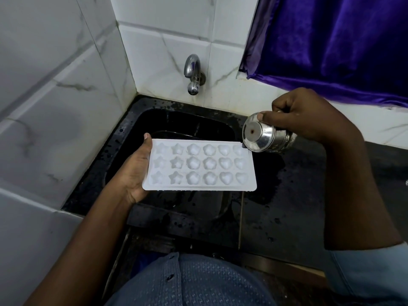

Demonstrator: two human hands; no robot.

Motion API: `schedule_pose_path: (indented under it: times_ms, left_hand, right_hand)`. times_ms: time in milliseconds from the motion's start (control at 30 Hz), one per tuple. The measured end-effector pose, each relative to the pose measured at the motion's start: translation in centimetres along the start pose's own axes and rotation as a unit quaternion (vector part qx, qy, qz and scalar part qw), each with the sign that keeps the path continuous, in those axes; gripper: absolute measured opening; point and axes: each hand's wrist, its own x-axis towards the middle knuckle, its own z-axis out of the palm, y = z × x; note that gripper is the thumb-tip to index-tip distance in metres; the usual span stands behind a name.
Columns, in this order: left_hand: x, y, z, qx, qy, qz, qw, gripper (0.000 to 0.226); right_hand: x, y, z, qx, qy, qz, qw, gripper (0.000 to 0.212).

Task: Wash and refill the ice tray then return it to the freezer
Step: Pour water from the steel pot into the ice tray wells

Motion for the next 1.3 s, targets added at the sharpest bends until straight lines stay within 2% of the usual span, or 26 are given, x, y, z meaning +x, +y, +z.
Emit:
schedule_pose_path:
  times_ms: [633, 1300]
  left_hand:
    - [0.2, -0.2, -0.5, -0.003, -0.008, 0.003, 1.0, 0.076]
    - [0.4, -0.2, -0.2, 0.007, -0.004, 0.0, 1.0, 0.076]
  right_hand:
    - [0.1, -1.9, 0.3, -0.07, -0.003, -0.009, 0.998, 0.056]
    - [0.6, -2.3, 0.5, -0.074, -0.001, -0.024, 0.997, 0.055]
